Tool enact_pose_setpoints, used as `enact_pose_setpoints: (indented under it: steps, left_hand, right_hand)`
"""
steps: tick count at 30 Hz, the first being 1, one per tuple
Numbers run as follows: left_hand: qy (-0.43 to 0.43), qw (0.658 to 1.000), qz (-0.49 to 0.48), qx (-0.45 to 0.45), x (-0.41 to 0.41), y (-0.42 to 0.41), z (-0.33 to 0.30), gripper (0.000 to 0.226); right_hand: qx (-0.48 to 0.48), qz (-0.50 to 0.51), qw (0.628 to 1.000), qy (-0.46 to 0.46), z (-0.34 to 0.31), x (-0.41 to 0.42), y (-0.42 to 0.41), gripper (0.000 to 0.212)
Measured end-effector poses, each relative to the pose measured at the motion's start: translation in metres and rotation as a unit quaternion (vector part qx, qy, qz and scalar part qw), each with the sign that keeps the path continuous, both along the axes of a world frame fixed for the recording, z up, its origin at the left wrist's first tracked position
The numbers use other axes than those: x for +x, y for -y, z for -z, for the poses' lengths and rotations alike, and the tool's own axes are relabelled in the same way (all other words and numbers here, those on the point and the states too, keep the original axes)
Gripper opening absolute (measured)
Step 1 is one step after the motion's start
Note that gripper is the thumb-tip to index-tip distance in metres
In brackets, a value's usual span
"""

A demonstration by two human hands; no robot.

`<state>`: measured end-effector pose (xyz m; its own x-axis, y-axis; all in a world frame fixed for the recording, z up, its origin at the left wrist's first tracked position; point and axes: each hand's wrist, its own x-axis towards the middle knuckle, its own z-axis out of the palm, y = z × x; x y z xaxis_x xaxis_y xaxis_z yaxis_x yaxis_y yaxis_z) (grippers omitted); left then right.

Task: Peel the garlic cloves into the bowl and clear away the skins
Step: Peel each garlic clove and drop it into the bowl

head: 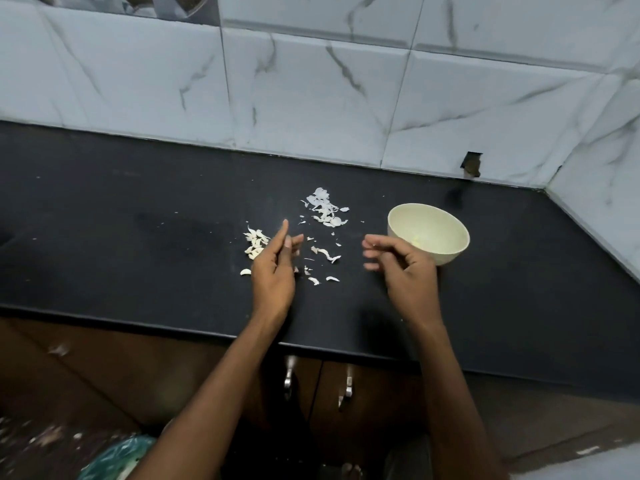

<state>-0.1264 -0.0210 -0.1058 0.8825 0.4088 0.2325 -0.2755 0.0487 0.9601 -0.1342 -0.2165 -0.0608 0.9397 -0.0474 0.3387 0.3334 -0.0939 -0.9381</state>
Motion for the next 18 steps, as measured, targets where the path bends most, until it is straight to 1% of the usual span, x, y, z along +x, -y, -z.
enact_pose_setpoints:
  steps: [2,4,6,7,9,12,16,17,18]
  left_hand:
    - [0.013,0.998,-0.007,-0.055,-0.002,-0.005,-0.005,0.045]
    - [0.013,0.995,-0.014,-0.1,-0.003,-0.016,-0.009,0.049]
    - [0.022,0.992,-0.024,-0.121,-0.004,-0.033,-0.012,0.046]
    - [0.032,0.992,-0.032,-0.122,-0.005,-0.042,-0.014,0.043]
    - [0.045,0.99,-0.055,-0.124,-0.006,-0.062,-0.013,0.04]
    - [0.022,0.984,-0.091,-0.149,-0.008,-0.081,-0.004,0.042]
    - [-0.002,0.984,-0.09,-0.151,-0.009,-0.078,-0.006,0.041]
    - [-0.008,0.986,-0.081,-0.146,-0.008,-0.076,-0.007,0.042]
    - [-0.014,0.987,-0.072,-0.142,-0.007,-0.075,-0.007,0.044]
  right_hand:
    - [0.008,-0.117,0.991,-0.069,0.005,-0.007,-0.018,0.034]
    - [0.002,-0.223,0.964,-0.148,0.011,-0.013,-0.034,0.029]
    - [-0.027,-0.283,0.938,-0.197,0.019,-0.013,-0.048,0.026]
    - [-0.036,-0.293,0.932,-0.209,0.022,-0.01,-0.054,0.025]
    - [-0.017,-0.278,0.935,-0.221,0.026,0.004,-0.064,0.027]
    - [0.031,-0.234,0.944,-0.231,0.025,0.043,-0.072,0.039]
    - [0.021,-0.195,0.958,-0.211,0.017,0.092,-0.083,0.057]
    - [0.011,-0.174,0.965,-0.198,0.017,0.102,-0.085,0.057]
    - [-0.003,-0.154,0.971,-0.181,0.017,0.111,-0.088,0.052]
